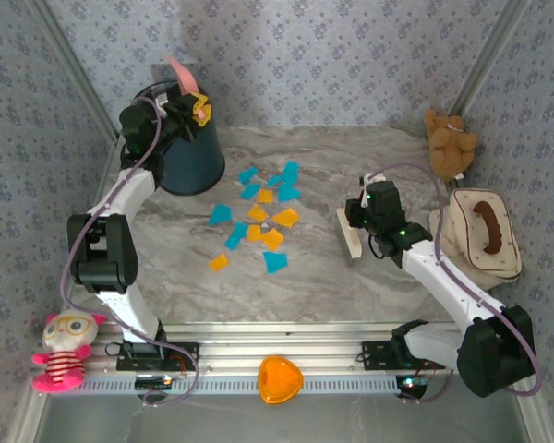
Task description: Sweep away the paper scraps from the table
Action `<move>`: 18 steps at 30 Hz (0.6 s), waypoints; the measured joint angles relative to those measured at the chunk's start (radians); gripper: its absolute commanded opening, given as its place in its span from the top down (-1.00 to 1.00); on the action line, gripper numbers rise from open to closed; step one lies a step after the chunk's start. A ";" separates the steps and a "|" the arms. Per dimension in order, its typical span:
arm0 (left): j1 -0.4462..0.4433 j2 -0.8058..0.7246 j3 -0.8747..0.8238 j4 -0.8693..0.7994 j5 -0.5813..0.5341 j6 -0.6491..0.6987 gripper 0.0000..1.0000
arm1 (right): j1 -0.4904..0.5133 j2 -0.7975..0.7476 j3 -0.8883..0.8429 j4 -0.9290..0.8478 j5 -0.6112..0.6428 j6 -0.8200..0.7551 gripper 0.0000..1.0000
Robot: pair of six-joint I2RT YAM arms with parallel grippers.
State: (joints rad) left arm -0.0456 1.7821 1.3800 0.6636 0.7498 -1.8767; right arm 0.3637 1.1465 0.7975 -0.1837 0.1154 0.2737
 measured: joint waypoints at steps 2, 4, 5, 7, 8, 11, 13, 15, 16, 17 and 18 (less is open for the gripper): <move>0.000 -0.002 -0.010 0.031 -0.012 -0.030 1.00 | 0.000 0.000 0.000 0.000 0.000 0.000 1.00; 0.000 -0.002 -0.016 0.061 -0.024 -0.061 1.00 | 0.000 0.000 0.000 0.000 0.000 0.000 1.00; 0.000 -0.002 -0.021 0.080 -0.031 -0.078 1.00 | 0.000 0.000 0.000 0.000 0.000 0.000 1.00; 0.000 -0.002 -0.027 0.112 -0.042 -0.108 1.00 | 0.000 0.000 0.000 0.000 0.000 0.000 1.00; 0.000 -0.002 -0.029 0.127 -0.045 -0.127 1.00 | 0.000 0.000 0.000 0.000 0.000 0.000 1.00; 0.000 -0.002 -0.029 0.161 -0.051 -0.158 1.00 | 0.000 0.000 0.000 0.000 0.000 0.000 1.00; 0.000 -0.002 -0.029 0.170 -0.051 -0.159 1.00 | 0.000 0.000 0.000 0.000 0.000 0.000 1.00; 0.000 -0.002 -0.029 0.169 -0.051 -0.156 1.00 | 0.000 0.000 0.000 0.000 0.000 0.000 1.00; 0.000 -0.002 -0.029 0.167 -0.051 -0.151 1.00 | 0.000 0.000 0.000 0.000 0.000 0.000 1.00; 0.000 -0.002 -0.029 0.165 -0.048 -0.145 1.00 | 0.000 0.000 0.000 0.000 -0.001 0.000 1.00; 0.000 -0.004 -0.029 0.157 -0.046 -0.135 1.00 | 0.000 0.000 0.000 0.000 -0.001 0.001 1.00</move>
State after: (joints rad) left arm -0.0456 1.7782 1.3510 0.8204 0.7036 -2.0113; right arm 0.3641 1.1465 0.7975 -0.1833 0.1146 0.2745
